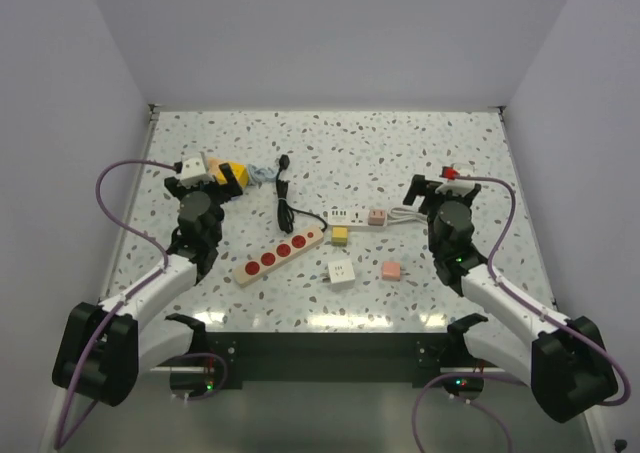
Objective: Insert the plug
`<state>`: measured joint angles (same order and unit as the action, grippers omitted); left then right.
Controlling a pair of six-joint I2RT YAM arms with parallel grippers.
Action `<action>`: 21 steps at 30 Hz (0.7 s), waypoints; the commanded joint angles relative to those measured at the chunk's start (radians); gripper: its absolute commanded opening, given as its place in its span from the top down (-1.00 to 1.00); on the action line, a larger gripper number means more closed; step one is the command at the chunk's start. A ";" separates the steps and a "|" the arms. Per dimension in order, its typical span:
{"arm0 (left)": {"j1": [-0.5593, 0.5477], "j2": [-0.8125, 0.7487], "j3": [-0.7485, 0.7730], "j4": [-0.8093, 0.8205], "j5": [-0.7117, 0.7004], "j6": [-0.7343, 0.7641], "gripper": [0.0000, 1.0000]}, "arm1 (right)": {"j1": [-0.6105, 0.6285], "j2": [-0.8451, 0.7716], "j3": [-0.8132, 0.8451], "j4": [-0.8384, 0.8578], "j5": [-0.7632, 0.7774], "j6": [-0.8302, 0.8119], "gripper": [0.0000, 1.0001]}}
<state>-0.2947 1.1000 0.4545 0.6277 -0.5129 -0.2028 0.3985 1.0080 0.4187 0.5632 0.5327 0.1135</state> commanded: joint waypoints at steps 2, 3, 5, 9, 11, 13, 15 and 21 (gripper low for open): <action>-0.004 0.006 0.039 0.003 -0.033 -0.018 -1.00 | 0.000 0.010 0.055 -0.031 0.029 0.025 -0.97; -0.004 0.012 0.044 0.001 -0.036 -0.021 -1.00 | 0.000 0.011 0.058 -0.042 0.033 0.026 -0.97; -0.006 0.023 0.047 -0.002 -0.041 -0.018 -1.00 | 0.000 0.007 0.061 -0.054 0.033 0.032 -0.97; -0.007 0.044 0.052 -0.013 -0.024 -0.004 -1.00 | 0.002 0.006 0.071 -0.091 0.033 0.055 -0.97; -0.011 0.047 0.039 0.021 -0.003 0.008 -1.00 | 0.000 0.015 0.078 -0.111 0.000 0.072 -0.97; -0.018 0.049 0.024 0.044 0.014 0.016 -1.00 | 0.000 0.029 0.084 -0.120 -0.052 0.074 -0.97; -0.024 0.055 0.023 0.059 0.020 0.020 -1.00 | 0.000 0.055 0.091 -0.140 -0.082 0.086 -0.97; -0.060 0.115 0.033 0.116 0.071 0.043 -1.00 | 0.016 0.089 0.101 -0.177 -0.204 0.117 -0.96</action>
<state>-0.3367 1.1843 0.4698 0.6552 -0.4896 -0.1875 0.3996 1.0901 0.4786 0.4099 0.4191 0.1959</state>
